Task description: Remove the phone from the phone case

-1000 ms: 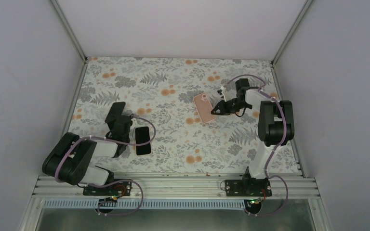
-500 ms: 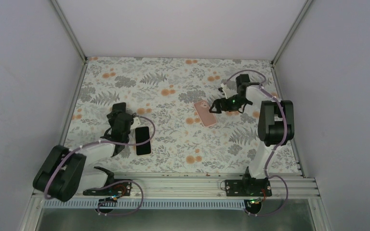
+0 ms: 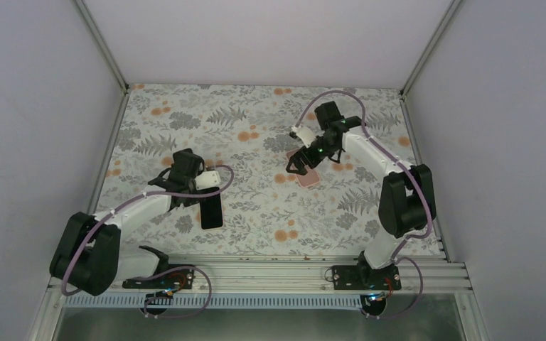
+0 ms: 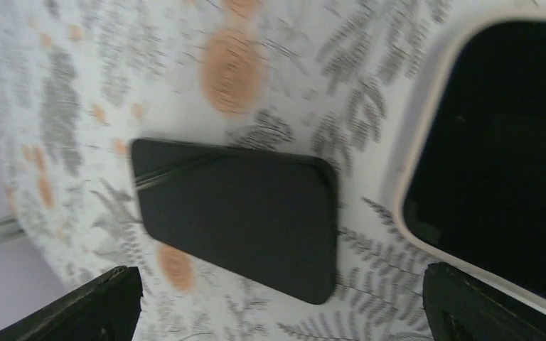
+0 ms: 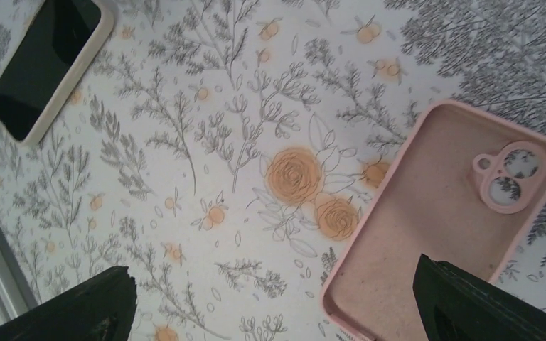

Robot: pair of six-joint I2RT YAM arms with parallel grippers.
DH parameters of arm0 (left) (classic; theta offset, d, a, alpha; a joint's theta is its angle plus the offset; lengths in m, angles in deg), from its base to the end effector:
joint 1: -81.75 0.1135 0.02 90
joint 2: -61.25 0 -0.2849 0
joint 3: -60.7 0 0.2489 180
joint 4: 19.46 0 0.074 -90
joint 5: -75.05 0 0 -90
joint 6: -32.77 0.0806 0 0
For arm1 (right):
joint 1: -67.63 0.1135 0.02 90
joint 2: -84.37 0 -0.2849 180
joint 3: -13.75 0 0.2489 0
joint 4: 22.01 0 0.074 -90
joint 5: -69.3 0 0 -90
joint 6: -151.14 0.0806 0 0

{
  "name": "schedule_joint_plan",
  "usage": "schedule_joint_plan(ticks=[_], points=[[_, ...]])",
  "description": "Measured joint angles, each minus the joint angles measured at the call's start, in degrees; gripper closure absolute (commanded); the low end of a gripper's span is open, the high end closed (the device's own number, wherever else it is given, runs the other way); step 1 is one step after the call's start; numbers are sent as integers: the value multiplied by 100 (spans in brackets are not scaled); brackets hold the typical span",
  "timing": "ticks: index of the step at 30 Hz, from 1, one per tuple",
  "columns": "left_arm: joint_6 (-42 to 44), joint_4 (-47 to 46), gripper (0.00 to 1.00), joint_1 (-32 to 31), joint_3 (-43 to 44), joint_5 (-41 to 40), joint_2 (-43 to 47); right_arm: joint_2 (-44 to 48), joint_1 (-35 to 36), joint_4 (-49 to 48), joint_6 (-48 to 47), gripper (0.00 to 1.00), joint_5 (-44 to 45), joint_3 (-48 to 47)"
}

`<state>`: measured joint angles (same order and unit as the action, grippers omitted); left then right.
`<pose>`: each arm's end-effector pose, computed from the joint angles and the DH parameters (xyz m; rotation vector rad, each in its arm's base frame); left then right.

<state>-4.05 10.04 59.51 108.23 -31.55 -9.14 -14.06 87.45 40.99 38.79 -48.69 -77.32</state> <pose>0.2365 -0.0718 0.1654 1.4437 2.0723 0.5840 0.3234 0.1568 0.2267 -1.0862 2.4915 0.6663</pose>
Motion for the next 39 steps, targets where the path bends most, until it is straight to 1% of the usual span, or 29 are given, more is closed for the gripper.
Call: schedule_joint_plan(ticks=[2,4,6,7,8,9,10,11,12,13,14,15,16,17,18,23,27,30,33,36,39], points=[[-39,101,2,37,-48,46,-179,-15,103,129,-144,1,-17,0],[-122,96,4,116,-48,79,-315,-17,243,223,-354,3,-13,83],[-254,61,8,267,55,90,-542,22,656,205,-581,8,7,343],[-328,66,11,350,149,114,-667,61,903,166,-667,14,20,507],[-422,105,13,459,315,201,-813,142,1248,48,-761,22,55,767],[-505,173,16,546,525,306,-935,240,1569,-13,-861,32,70,994],[-595,216,20,612,719,407,-1014,348,1875,-61,-951,45,76,1196],[-649,295,27,673,990,546,-1084,439,2146,-85,-1067,60,68,1335],[-710,341,35,702,1211,682,-1130,522,2365,-105,-1176,73,55,1429],[-741,409,42,715,1506,866,-1196,584,2535,-122,-1252,82,44,1475],[-778,459,53,710,1764,1043,-1266,619,2712,-170,-1294,89,46,1482],[-841,503,69,710,1974,1209,-1338,625,2830,-227,-1355,95,50,1480],[-815,610,87,710,2232,1403,-1443,616,2992,-299,-1364,96,79,1464],[-822,695,96,708,2459,1580,-1567,579,3154,-343,-1370,97,111,1427],[-855,734,98,706,2612,1698,-1679,518,3289,-354,-1388,97,133,1368],[-765,1095,98,704,3340,2343,-2621,-455,4299,-651,-1366,97,278,549],[-765,1462,98,704,3683,2732,-3265,-1154,4776,-785,-1292,97,398,-96],[-769,1718,98,704,3947,3003,-3550,-1550,4920,-909,-1220,97,461,-704],[-769,2011,98,704,4398,3327,-3851,-1891,4962,-1005,-1176,97,525,-1357],[-752,2127,98,704,4590,3495,-4054,-2398,4964,-1123,-1121,97,601,-2146],[-704,2323,98,704,4642,3609,-4221,-2833,4962,-1226,-1097,97,643,-2564]])
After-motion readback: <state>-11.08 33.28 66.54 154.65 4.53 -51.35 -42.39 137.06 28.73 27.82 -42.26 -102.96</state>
